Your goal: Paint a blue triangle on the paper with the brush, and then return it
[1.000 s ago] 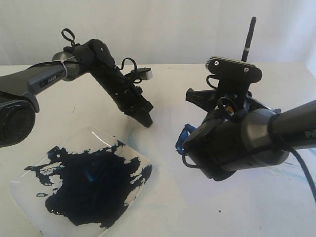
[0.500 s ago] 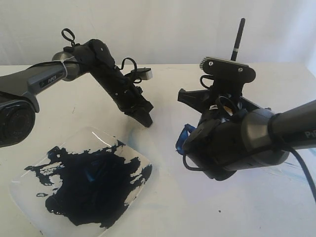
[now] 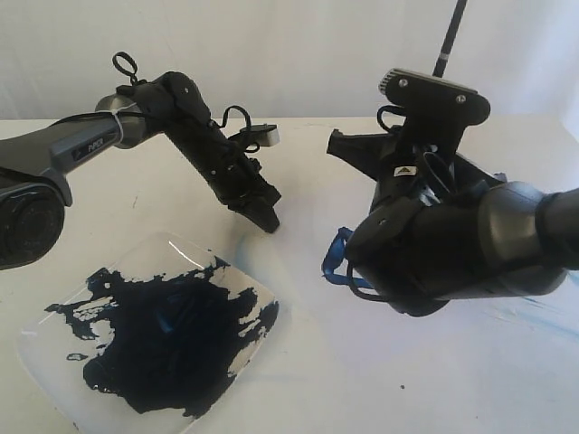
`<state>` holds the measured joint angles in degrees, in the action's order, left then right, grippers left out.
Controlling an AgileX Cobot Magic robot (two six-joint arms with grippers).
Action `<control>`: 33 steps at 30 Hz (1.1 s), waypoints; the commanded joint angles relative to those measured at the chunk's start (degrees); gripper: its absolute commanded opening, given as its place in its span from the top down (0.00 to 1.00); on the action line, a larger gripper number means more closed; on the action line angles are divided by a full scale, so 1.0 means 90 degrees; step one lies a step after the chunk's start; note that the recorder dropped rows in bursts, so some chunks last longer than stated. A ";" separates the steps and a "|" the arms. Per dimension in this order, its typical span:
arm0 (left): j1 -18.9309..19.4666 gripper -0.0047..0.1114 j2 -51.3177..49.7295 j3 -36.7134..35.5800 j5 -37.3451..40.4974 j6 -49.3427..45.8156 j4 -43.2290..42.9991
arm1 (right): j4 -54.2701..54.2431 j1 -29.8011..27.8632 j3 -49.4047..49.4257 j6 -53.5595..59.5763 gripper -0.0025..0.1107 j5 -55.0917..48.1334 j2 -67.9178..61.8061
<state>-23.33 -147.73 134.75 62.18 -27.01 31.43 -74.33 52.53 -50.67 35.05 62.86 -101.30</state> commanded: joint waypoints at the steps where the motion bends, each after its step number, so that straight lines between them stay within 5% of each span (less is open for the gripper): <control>1: -0.0024 0.96 0.0013 0.0003 0.0039 0.0004 -0.0027 | 0.0112 -0.0002 0.0008 0.0080 0.98 0.0245 0.0072; 33: -0.0024 0.96 0.0013 0.0003 0.0039 0.0004 -0.0027 | -0.0063 -0.0002 0.0008 0.0130 0.98 0.0505 -0.0520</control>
<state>-23.33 -147.73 134.75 62.18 -27.01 31.43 -74.83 52.53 -50.67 35.50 66.44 -105.95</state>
